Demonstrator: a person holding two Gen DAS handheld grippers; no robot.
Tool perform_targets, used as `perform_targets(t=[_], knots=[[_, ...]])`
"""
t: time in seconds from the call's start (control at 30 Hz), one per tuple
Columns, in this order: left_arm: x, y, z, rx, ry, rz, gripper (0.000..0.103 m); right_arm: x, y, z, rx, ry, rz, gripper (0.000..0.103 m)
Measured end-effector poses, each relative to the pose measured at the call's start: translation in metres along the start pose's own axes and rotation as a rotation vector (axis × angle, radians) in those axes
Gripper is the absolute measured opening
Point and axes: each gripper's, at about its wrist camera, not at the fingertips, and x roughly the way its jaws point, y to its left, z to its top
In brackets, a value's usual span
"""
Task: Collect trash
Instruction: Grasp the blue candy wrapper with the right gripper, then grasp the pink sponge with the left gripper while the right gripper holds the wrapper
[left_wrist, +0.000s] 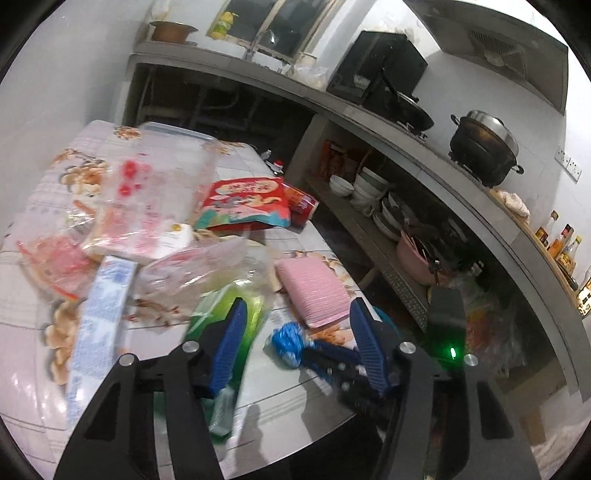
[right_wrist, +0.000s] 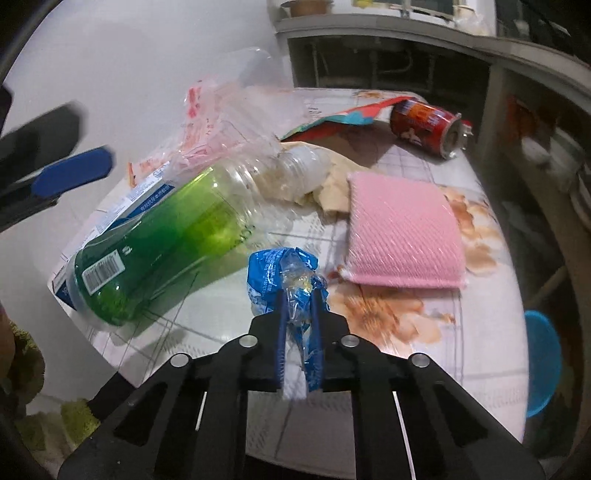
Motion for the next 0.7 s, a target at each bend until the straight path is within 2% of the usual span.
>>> perform_targets(t=[0.1, 0.3, 0.37, 0.43, 0.57, 0.7], knots=[[0.024, -0.015, 0.003, 0.004, 0.057, 0.002, 0.056, -0.014, -0.016, -0.012, 0.063, -0.014, -0.008, 0.008], [0.092, -0.038, 0.004, -0.028, 0.203, 0.028, 0.056, -0.048, -0.07, -0.043, 0.27, -0.067, -0.033, 0.008], [0.113, -0.043, 0.007, -0.026, 0.223, 0.086, 0.058, -0.055, -0.08, -0.049, 0.297, -0.084, -0.038, 0.008], [0.135, -0.046, 0.01, -0.029, 0.242, 0.154, 0.068, -0.058, -0.087, -0.051, 0.319, -0.103, -0.041, 0.008], [0.168, -0.046, 0.016, -0.055, 0.296, 0.243, 0.069, -0.058, -0.104, -0.054, 0.356, -0.13, -0.032, 0.008], [0.185, -0.041, 0.017, -0.093, 0.324, 0.272, 0.068, -0.058, -0.109, -0.054, 0.373, -0.146, -0.028, 0.008]])
